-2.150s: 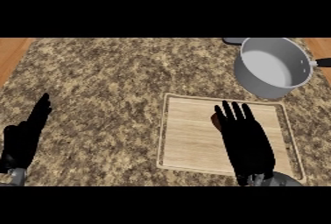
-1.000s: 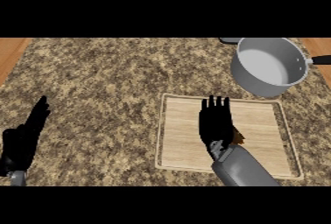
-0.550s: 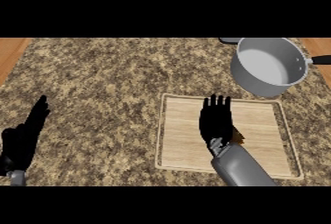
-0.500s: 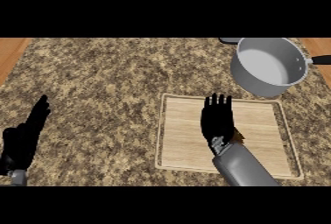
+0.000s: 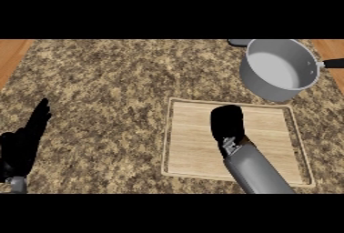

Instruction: Pick the sweet potato from the tray and place it in the pot

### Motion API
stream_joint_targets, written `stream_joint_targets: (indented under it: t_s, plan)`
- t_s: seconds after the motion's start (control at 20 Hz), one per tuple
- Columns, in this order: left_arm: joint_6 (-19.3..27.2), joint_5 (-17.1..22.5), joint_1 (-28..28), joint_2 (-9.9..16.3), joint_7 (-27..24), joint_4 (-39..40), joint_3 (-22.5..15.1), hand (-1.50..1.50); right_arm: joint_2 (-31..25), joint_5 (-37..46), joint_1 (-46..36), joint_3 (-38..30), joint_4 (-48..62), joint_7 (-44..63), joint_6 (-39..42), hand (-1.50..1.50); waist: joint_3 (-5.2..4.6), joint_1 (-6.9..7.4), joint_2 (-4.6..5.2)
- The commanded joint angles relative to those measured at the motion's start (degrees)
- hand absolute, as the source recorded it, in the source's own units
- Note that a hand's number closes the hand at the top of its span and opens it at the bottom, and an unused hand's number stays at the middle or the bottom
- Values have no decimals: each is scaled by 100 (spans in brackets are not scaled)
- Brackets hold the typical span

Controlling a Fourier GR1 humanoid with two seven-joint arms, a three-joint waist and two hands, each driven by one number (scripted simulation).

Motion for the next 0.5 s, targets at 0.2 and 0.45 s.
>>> stream_joint_targets:
  t_s: [0.2,0.45]
  plan:
    - [-265,-157,-127,-126,-360,502,336,0,-373,249,320,-86,-385,-549,46,150,18,-41,32]
    - [-245,-222,328,-248,253,-567,121,0,-232,52,766,-20,-635,-863,-271,150,21,-34,16]
